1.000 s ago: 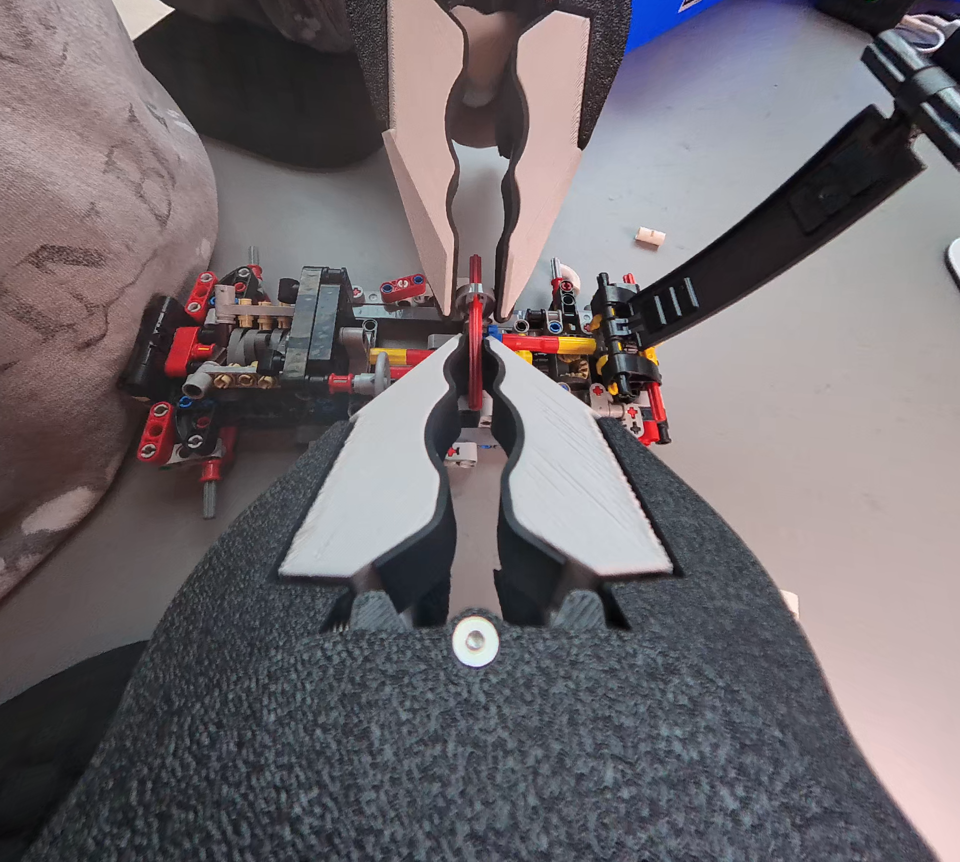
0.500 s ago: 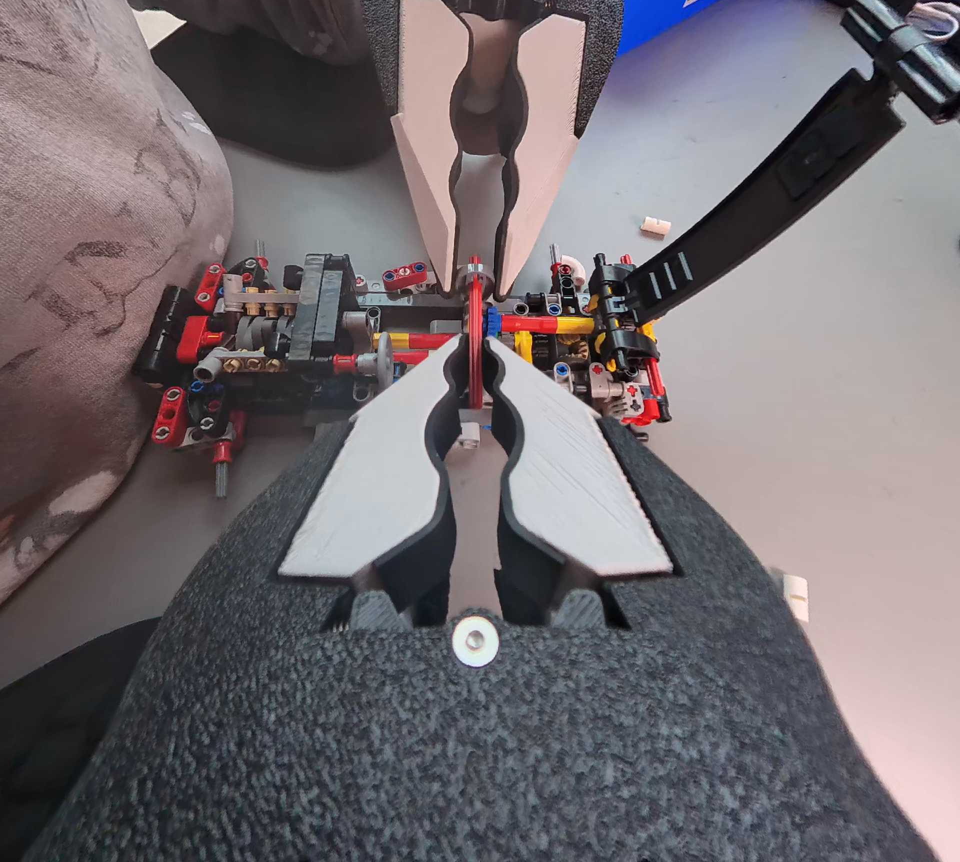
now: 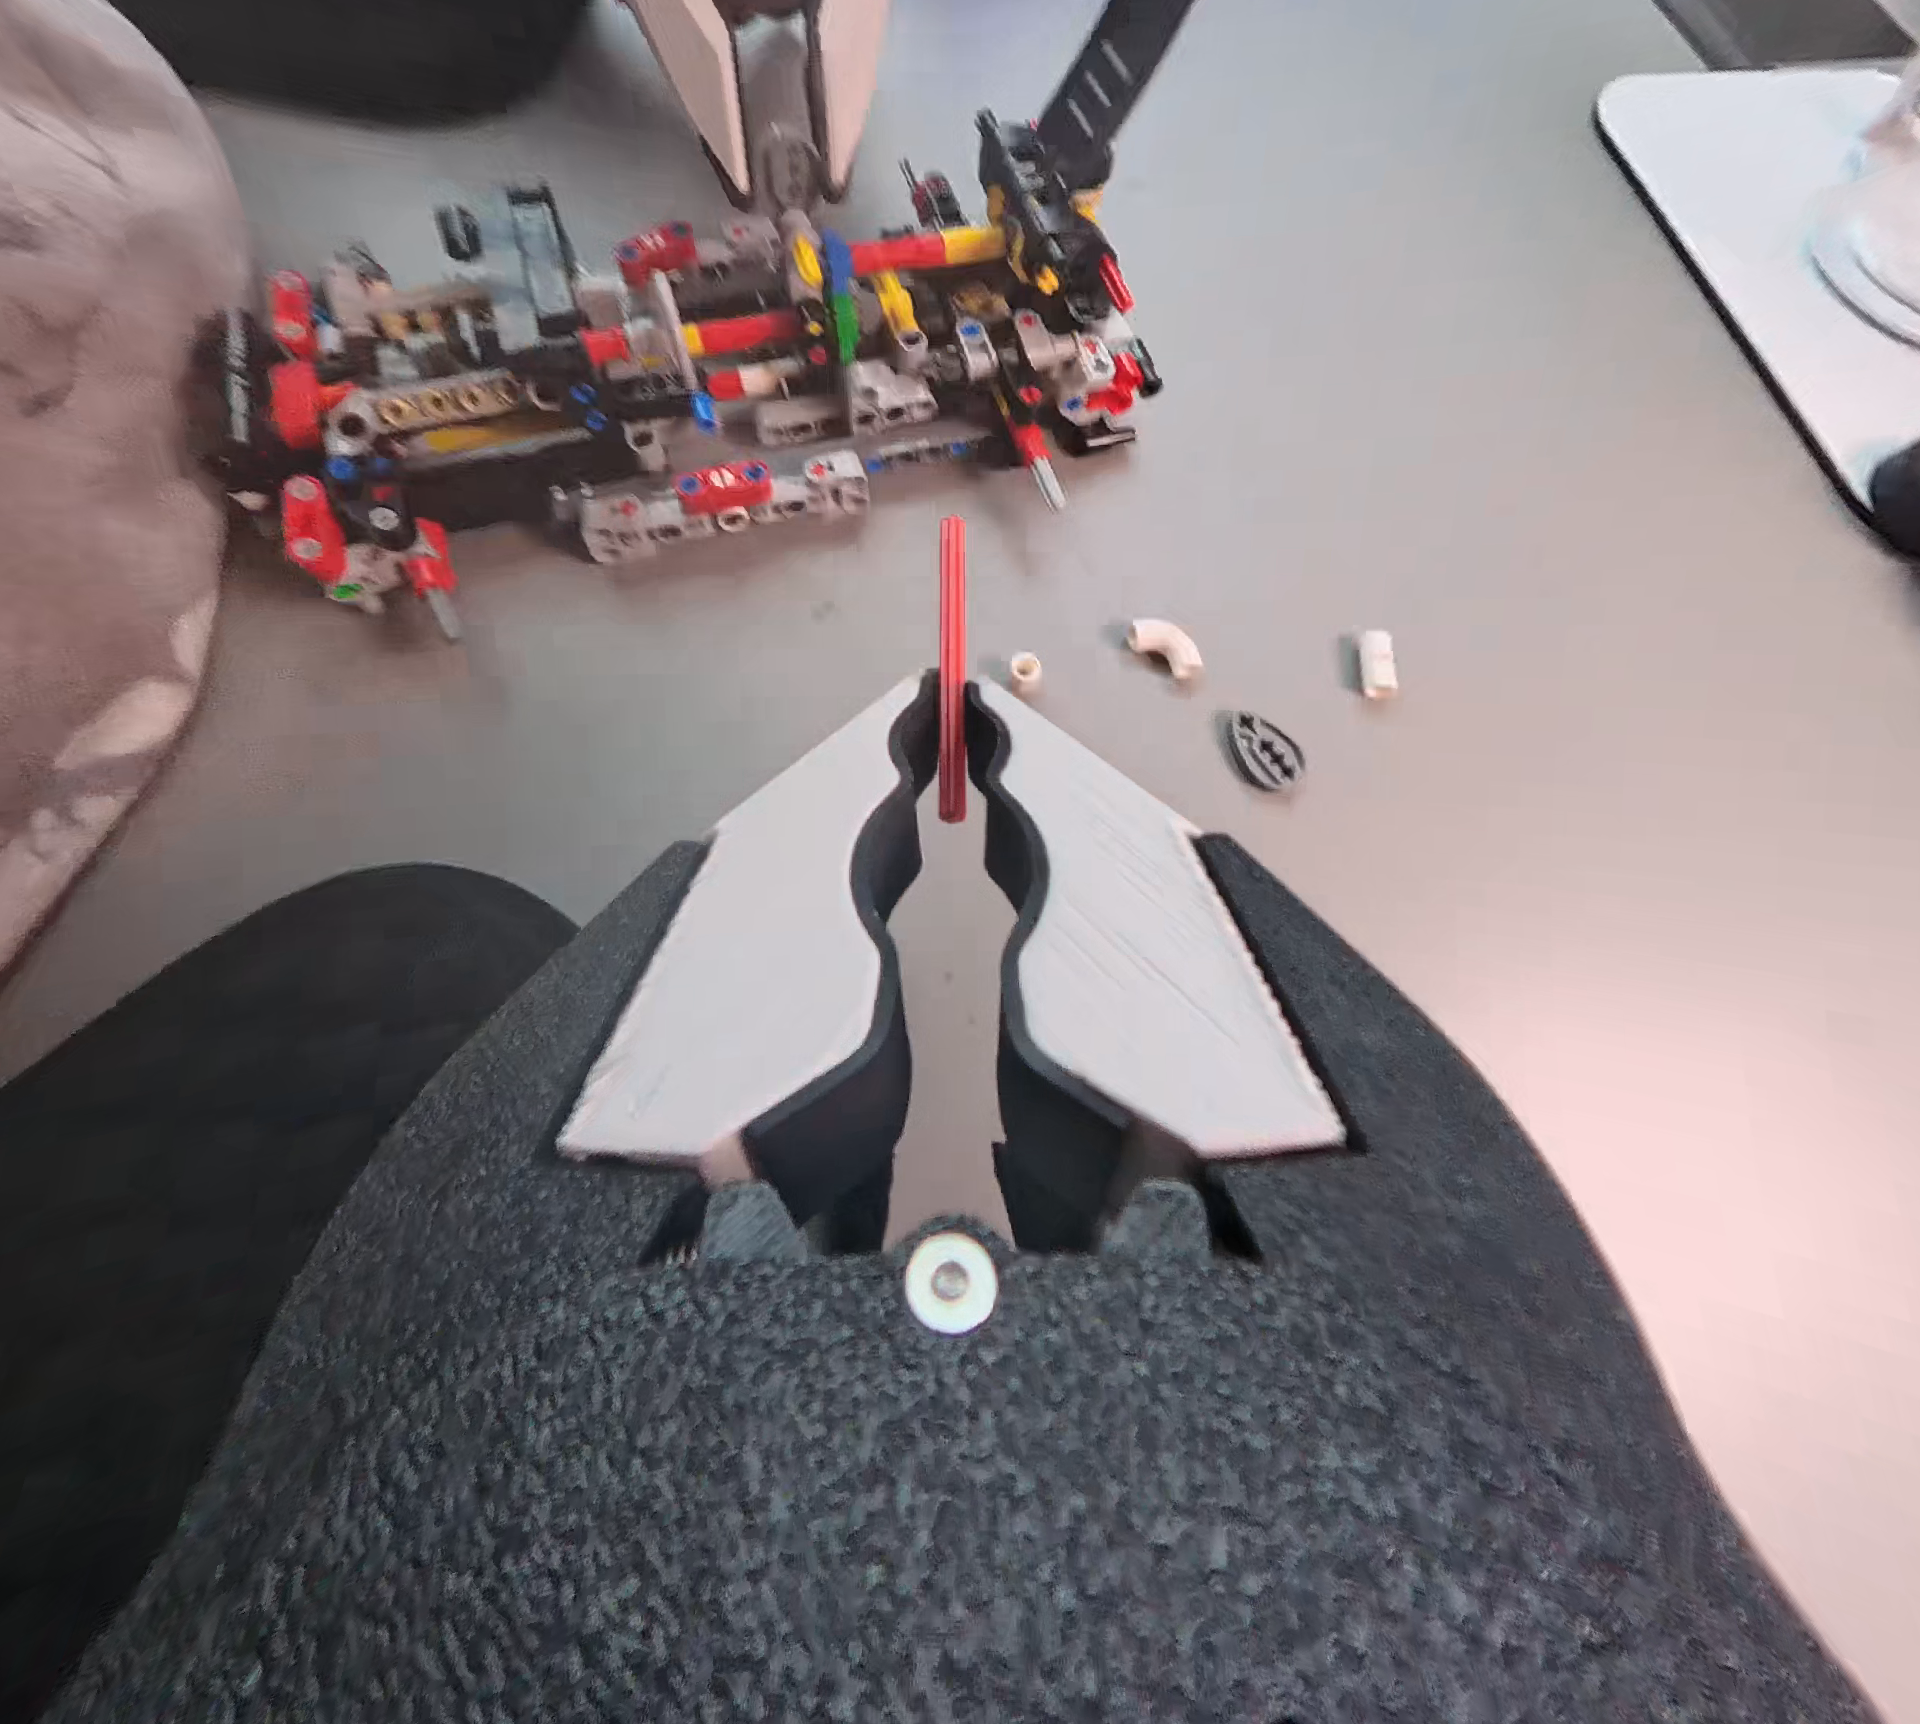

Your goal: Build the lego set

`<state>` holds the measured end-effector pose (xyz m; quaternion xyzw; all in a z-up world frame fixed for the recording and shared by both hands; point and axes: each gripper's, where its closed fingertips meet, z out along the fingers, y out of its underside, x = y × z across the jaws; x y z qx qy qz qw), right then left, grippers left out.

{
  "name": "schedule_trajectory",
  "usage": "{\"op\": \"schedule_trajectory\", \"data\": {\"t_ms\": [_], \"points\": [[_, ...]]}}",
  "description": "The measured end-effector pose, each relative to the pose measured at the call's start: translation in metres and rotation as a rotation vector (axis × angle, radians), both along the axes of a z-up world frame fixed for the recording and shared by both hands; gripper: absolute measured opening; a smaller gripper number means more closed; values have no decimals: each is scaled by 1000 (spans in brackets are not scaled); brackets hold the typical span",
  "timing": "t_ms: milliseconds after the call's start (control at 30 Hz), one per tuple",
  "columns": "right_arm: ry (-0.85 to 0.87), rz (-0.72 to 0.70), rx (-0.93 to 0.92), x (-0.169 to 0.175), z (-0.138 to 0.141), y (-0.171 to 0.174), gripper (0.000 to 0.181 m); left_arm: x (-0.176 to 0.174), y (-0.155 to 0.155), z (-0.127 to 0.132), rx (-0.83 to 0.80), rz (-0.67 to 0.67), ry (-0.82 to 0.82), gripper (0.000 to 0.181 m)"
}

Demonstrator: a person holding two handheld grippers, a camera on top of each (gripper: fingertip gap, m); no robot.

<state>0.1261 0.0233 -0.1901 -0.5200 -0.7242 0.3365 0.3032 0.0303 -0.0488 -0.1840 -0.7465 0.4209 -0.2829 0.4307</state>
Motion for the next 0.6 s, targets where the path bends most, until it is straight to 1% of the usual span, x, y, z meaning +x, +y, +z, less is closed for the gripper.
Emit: {"op": "schedule_trajectory", "data": {"t_ms": [67, 167, 200, 267, 300, 367, 433, 500, 567, 600], "points": [[-56, -47, 60, 2, -14, 11, 4, 6, 2, 0, -5, -23, 2, 16], [-155, -46, 126, 3, -44, 15, 5, 9, 6, 0, -8, -23, 3, 16], [-137, -46, 140, 0, -44, 15, 4, 9, 6, 0, -12, -19, 6, 16], [-161, -50, 161, 0, -45, 17, 5, 8, 5, 0, -19, -11, 20, 18], [-167, -52, 165, -1, -45, 17, 8, 6, 4, 0, -20, -6, 28, 21], [-172, -45, 171, -4, -41, 19, 26, 4, 4, -1, -28, 4, 43, 27], [-103, -10, 135, -19, -22, 10, 27, 3, 3, -4, -29, 9, 59, 28], [-35, 66, 95, -39, -2, -11, 26, 6, 4, -7, -21, 8, 83, 28], [8, 153, 64, -61, 8, -35, 22, 9, 6, -8, -6, 11, 104, 23], [9, 188, 60, -70, 7, -45, 21, 9, 8, -7, 3, 15, 105, 18]]}}
